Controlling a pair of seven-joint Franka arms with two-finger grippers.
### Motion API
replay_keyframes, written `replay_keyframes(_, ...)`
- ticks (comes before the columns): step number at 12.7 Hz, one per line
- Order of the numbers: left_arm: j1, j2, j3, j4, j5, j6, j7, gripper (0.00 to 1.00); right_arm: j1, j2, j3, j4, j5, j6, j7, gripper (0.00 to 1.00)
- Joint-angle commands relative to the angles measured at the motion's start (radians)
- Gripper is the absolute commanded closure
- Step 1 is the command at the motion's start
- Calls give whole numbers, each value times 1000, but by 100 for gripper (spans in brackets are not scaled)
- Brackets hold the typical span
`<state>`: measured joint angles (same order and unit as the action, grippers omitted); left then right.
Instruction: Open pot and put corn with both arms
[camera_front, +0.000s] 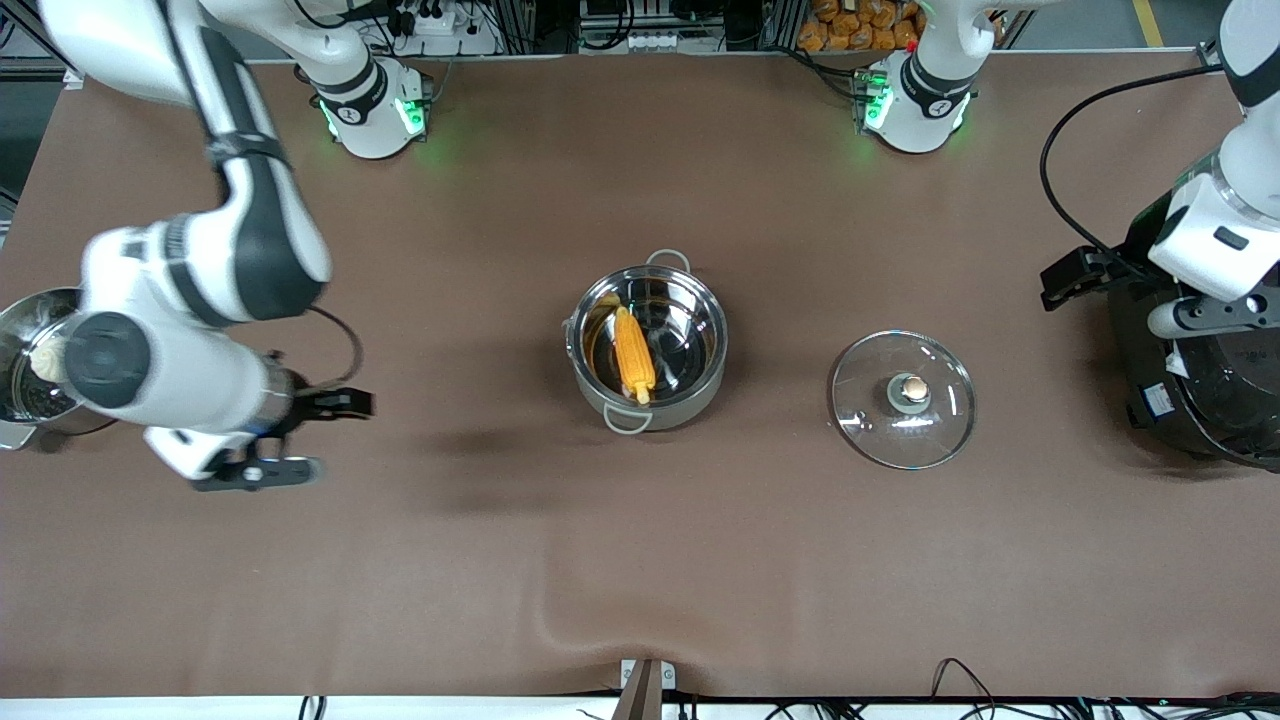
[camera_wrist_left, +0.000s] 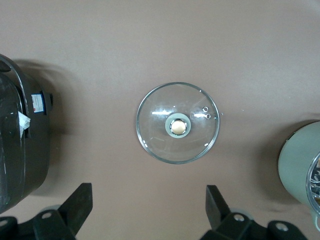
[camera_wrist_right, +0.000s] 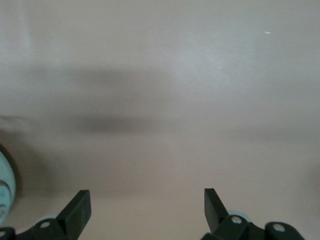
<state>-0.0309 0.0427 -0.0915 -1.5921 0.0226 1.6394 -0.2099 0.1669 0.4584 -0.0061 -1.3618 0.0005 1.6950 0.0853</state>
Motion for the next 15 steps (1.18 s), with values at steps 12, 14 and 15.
replay_keyframes(12, 12, -12, 4, 96, 3, -90, 41, 0, -181, -483, 34, -246, -10, -173, -223, 0)
replay_keyframes(14, 11, -10, 4, 97, 5, -90, 40, 0, -181, -486, 29, -243, -8, -173, -222, 0)
replay_keyframes(15, 11, -12, 4, 98, 5, -90, 40, 0, -181, -486, 31, -240, -7, -175, -222, 0)
